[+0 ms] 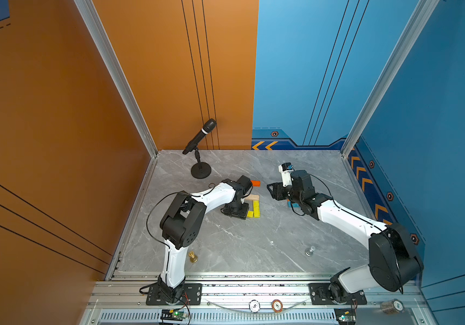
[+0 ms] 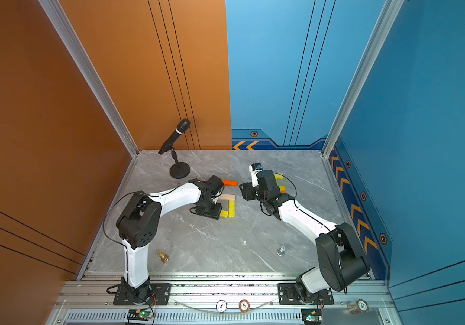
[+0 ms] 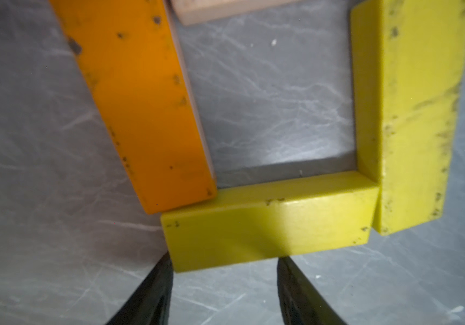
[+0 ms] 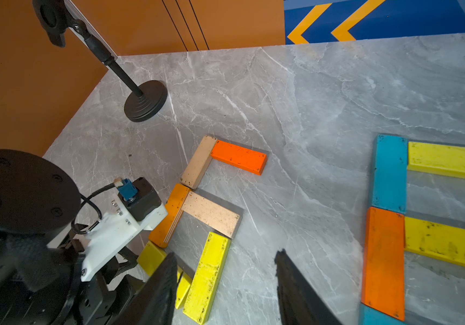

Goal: Assemble the number 6 with building blocks
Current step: Assemble the building block at the center of the board.

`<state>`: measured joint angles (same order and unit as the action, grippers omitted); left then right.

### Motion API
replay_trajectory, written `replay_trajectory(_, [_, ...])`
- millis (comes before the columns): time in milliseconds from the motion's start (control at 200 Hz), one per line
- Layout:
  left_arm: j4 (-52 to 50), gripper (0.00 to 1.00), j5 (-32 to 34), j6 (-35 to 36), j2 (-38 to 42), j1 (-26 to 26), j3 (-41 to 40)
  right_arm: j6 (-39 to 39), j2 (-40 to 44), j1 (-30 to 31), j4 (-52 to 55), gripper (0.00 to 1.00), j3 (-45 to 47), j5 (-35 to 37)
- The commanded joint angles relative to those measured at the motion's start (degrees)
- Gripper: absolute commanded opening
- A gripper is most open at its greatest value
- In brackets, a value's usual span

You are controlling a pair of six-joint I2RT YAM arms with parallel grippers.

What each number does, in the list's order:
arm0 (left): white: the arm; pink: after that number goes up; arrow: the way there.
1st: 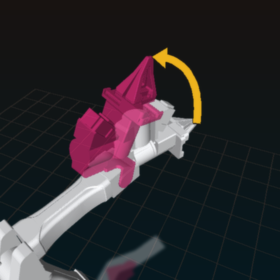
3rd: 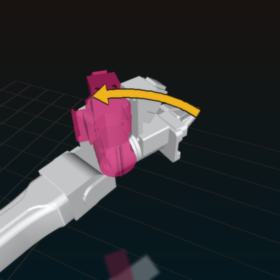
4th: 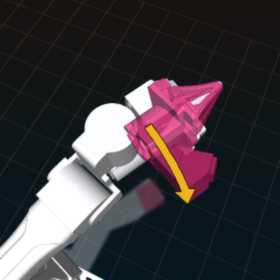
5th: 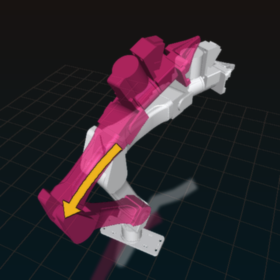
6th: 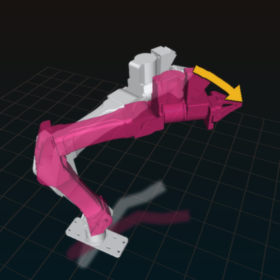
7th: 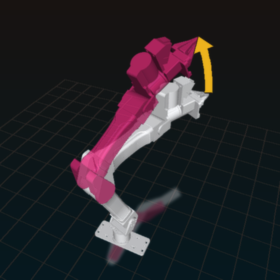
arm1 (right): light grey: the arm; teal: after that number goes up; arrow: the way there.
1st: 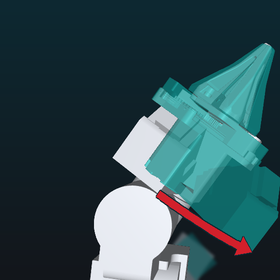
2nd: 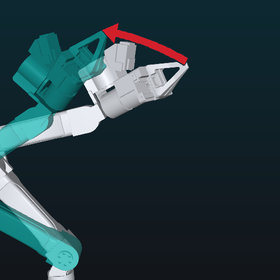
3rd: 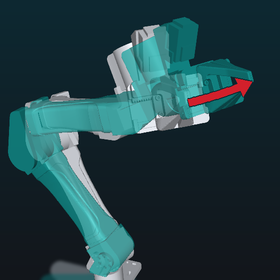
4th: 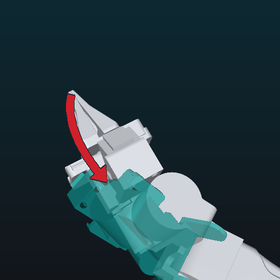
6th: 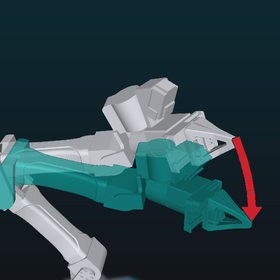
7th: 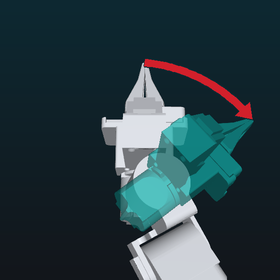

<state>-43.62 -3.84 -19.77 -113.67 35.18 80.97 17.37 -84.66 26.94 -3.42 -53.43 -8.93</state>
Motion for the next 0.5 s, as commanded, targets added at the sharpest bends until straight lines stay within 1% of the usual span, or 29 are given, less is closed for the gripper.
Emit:
replay_trajectory(0, [-0.4, 0.64, -4.2, 0.4, 6.2, -1.5, -1.2, -2.3, -0.2, 1.4, 2.9, 0.56, 0.2, 1.4])
replay_trajectory(160, [-0.4, 0.72, -10.0, 1.9, 12.0, -6.7, -1.3, -4.0, -0.9, 4.4, 5.9, 0.57, 0.7, 4.2])
replay_trajectory(250, [0.4, 0.75, -14.3, 2.8, 14.3, -11.0, -1.8, -5.2, -1.4, 7.4, 8.3, 0.58, 0.9, 7.0])
replay_trajectory(360, [2.1, 0.82, -17.2, 4.1, 16.8, -15.2, -3.3, -5.5, -2.8, 11.4, 11.2, 0.61, 1.3, 10.7])
replay_trajectory(390, [2.4, 0.85, -17.8, 4.5, 17.4, -16.0, -3.6, -5.3, -3.2, 12.4, 11.9, 0.62, 1.3, 11.6])
replay_trajectory(400, [2.4, 0.89, -17.8, 4.7, 17.6, -16.2, -3.6, -5.2, -3.3, 12.7, 12.1, 0.62, 1.4, 11.8])
replay_trajectory(426, [2.5, 0.93, -18.2, 5.1, 17.9, -16.6, -3.8, -4.8, -3.6, 12.9, 12.5, 0.65, 1.5, 12.4])
replay_trajectory(431, [2.5, 0.93, -18.2, 5.2, 18.0, -16.7, -3.8, -4.7, -3.6, 14.3, 12.6, 0.66, 1.6, 12.7])
replay_trajectory(446, [2.5, 0.95, -18.3, 5.6, 18.3, -16.9, -3.9, -4.5, -3.9, 15.1, 12.7, 0.67, 1.7, 13.2])
replay_trajectory(496, [2.7, 0.97, -18.0, 6.8, 19.0, -17.2, -4.2, -3.9, -4.5, 16.7, 13.3, 0.68, 1.9, 14.2])
